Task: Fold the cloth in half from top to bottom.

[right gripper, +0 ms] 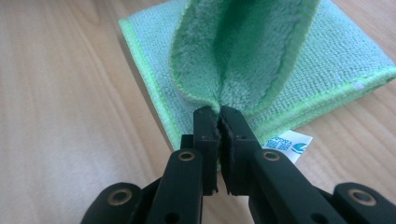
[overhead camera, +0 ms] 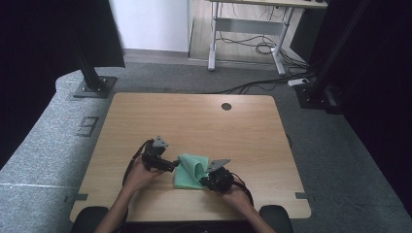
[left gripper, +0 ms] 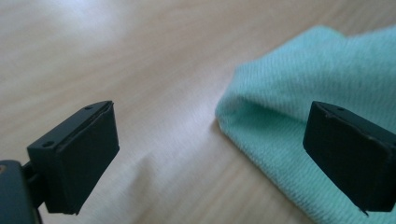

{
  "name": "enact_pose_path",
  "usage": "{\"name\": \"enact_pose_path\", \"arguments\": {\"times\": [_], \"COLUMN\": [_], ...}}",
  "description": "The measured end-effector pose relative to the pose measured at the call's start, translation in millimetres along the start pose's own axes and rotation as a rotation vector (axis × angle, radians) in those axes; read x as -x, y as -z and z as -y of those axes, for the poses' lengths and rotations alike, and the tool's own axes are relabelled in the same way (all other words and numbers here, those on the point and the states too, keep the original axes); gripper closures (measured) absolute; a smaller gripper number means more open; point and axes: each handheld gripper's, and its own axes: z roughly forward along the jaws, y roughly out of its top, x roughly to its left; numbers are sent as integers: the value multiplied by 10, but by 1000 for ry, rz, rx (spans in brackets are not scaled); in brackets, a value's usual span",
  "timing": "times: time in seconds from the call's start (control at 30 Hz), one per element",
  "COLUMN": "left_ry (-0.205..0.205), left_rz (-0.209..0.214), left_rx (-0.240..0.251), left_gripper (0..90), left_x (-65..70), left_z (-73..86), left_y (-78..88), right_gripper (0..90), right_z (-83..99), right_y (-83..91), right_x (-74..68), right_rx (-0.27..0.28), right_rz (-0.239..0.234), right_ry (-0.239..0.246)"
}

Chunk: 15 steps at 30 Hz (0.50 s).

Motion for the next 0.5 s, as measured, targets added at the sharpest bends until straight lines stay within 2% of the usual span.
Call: {"name": "enact_pose_path", "arguments": {"times": [0.07, 0.3, 0.4, 0.5], "left_ry": [11, -24, -41, -49], "left_rz": [10, -2, -9, 13], "left_rx": [11, 18, 6, -13], "left_gripper": [33, 33, 33, 32], "left_x": [-27, -83, -64, -36], "left_z": [-92, -496, -648, -744], "left_y": [-10, -114, -226, -353], "right_gripper": [845, 844, 844, 843], "right_z": [-21, -59, -60, -57], "right_y": [-13, -41, -42, -41], "right_x": [32, 99, 109, 110], "right_rx": [-2, -2, -1, 0], "right_rz": [5, 15, 13, 10], "right_ry": [-1, -2, -4, -9]}}
